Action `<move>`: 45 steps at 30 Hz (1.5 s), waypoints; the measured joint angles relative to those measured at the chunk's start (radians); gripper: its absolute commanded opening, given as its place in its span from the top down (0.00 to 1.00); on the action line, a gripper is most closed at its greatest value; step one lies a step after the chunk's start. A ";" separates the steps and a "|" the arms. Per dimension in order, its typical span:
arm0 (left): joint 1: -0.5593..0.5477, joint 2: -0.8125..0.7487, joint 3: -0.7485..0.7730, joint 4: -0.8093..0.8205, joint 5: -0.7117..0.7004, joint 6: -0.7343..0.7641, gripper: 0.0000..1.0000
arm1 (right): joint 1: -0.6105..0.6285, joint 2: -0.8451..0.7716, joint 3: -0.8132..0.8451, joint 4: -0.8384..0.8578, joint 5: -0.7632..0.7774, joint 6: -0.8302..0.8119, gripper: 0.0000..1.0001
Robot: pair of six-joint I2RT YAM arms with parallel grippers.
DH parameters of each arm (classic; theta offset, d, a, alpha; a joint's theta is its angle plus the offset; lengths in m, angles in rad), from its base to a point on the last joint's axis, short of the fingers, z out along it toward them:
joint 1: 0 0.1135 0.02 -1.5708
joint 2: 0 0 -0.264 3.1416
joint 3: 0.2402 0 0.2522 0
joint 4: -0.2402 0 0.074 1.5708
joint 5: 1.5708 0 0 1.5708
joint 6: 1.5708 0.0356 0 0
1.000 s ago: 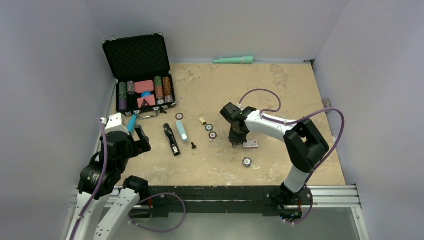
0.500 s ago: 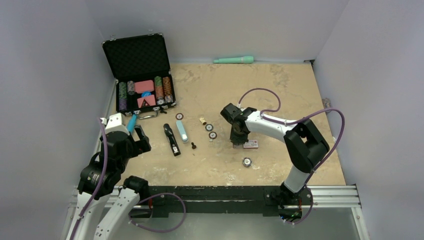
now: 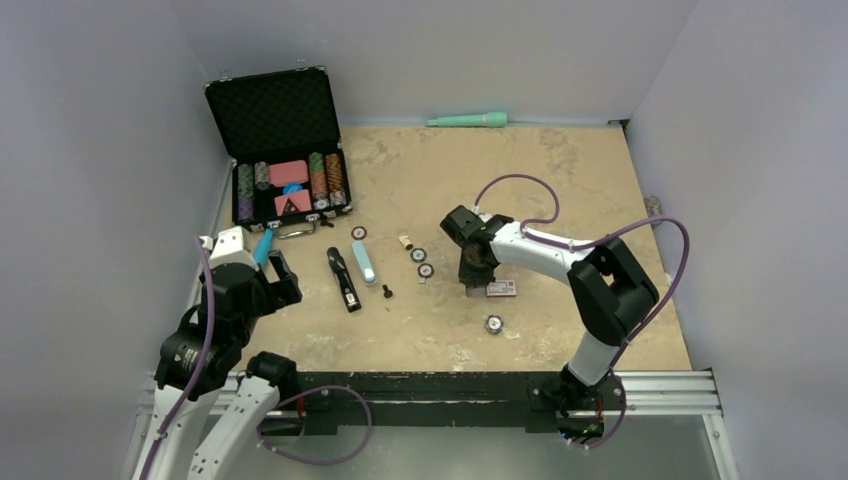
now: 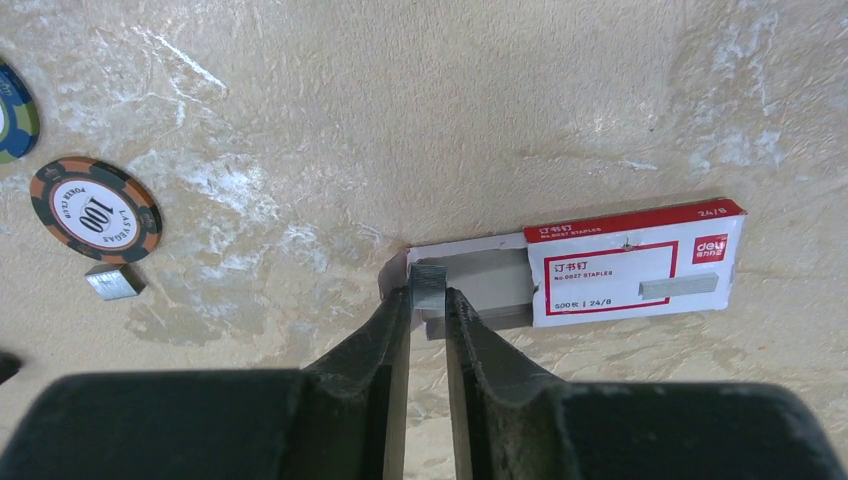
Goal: Unload the staples from the stapler
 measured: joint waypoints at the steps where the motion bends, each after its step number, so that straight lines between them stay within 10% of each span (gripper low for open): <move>1: 0.000 -0.001 0.000 0.000 0.000 0.000 0.02 | 0.000 0.000 0.000 0.000 0.000 0.000 0.78; 10: 0.000 -0.003 0.000 0.000 0.000 0.000 0.02 | 0.000 0.000 -0.014 0.000 -0.003 -0.001 0.61; 32: 0.000 -0.007 -0.002 0.000 0.002 0.000 0.02 | 0.057 -0.121 0.206 0.022 -0.105 -0.163 0.62; 45: 0.000 -0.008 -0.002 0.000 0.006 0.000 0.02 | 0.148 0.154 0.377 -0.078 -0.106 -0.122 0.62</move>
